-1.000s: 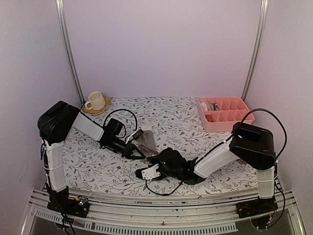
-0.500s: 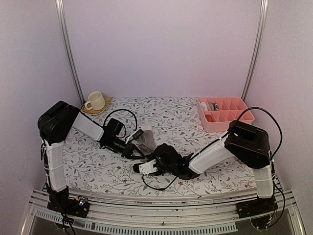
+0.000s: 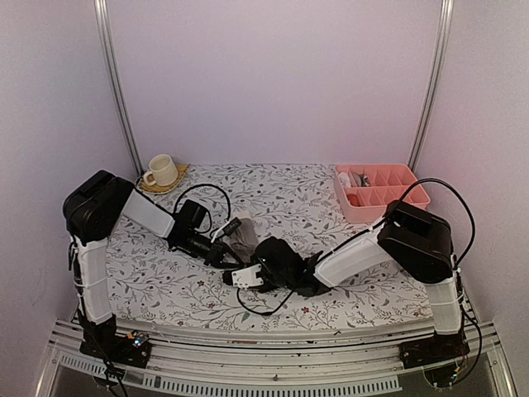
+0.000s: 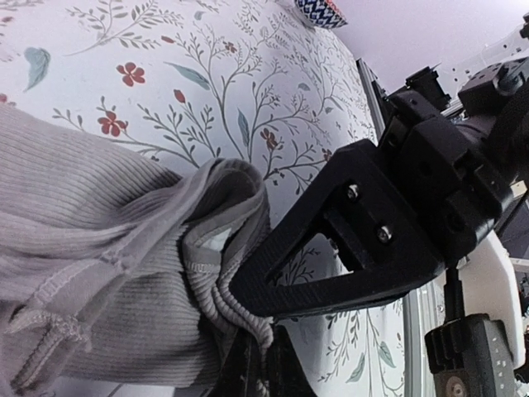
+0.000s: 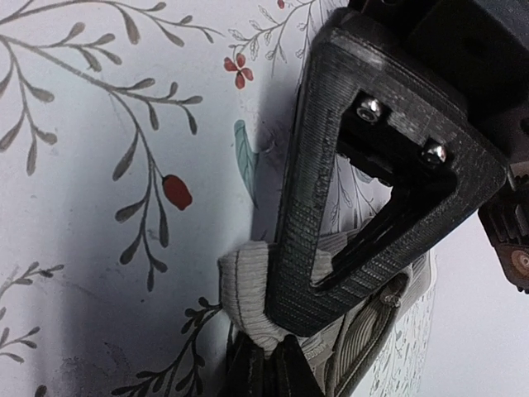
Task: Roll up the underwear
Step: Roll the underwear at the center of the board.
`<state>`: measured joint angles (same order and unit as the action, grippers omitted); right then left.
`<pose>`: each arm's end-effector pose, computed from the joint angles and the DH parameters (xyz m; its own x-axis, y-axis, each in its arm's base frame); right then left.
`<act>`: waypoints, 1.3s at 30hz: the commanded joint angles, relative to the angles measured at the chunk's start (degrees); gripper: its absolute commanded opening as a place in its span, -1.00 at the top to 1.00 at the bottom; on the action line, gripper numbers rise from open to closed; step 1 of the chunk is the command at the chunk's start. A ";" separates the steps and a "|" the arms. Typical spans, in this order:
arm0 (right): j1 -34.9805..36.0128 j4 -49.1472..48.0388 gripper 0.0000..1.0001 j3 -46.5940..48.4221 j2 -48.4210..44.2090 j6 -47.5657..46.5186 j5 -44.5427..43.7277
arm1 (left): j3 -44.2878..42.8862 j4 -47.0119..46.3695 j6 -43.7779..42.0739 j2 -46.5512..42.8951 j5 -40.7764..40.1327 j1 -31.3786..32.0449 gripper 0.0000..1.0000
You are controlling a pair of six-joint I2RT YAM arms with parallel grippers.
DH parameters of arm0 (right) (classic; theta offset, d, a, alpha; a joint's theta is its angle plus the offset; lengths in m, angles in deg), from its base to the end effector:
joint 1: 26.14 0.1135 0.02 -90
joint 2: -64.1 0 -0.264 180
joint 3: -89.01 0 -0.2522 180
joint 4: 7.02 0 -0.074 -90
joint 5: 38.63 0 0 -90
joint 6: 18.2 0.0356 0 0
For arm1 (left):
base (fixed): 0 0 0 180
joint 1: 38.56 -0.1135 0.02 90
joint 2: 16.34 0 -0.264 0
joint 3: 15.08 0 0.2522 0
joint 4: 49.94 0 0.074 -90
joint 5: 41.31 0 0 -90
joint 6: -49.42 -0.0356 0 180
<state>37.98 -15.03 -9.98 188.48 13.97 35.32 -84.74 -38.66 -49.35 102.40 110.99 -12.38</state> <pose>0.2012 0.3922 0.0956 0.5141 -0.8040 -0.2988 -0.6218 -0.1094 -0.7755 0.3064 -0.1858 0.0757 -0.6797 0.4131 -0.6061 0.7100 0.1629 -0.6851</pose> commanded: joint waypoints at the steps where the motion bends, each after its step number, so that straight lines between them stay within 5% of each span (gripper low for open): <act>1: -1.62 11.05 0.94 1.13 2.95 4.32 3.19 | 2.13 1.33 -1.09 -1.07 -0.56 -0.95 0.82; 6: -2.56 15.49 0.95 1.66 1.37 7.67 7.87 | 5.40 -3.08 -0.41 -4.69 -0.04 -1.33 -0.05; 11: -3.04 20.97 0.95 5.60 0.62 11.21 11.25 | 9.38 -7.81 -0.09 -10.74 0.24 -1.86 -0.35; 19: -3.47 32.01 0.95 11.56 0.92 17.53 18.96 | 15.87 -18.08 2.02 -21.04 -0.65 -5.04 -0.47; 30: -7.11 59.62 0.95 36.60 11.66 26.64 34.54 | 27.23 -34.05 0.71 -34.77 -4.18 -7.54 -0.46; 39: -9.88 73.27 0.94 51.16 20.37 30.79 46.16 | 31.65 -31.41 -12.34 -49.71 -8.87 -6.36 -0.46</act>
<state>29.06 47.85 38.76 204.34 42.08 74.40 -54.90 -70.02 -52.61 58.64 104.92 -19.53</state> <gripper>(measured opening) 0.033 0.729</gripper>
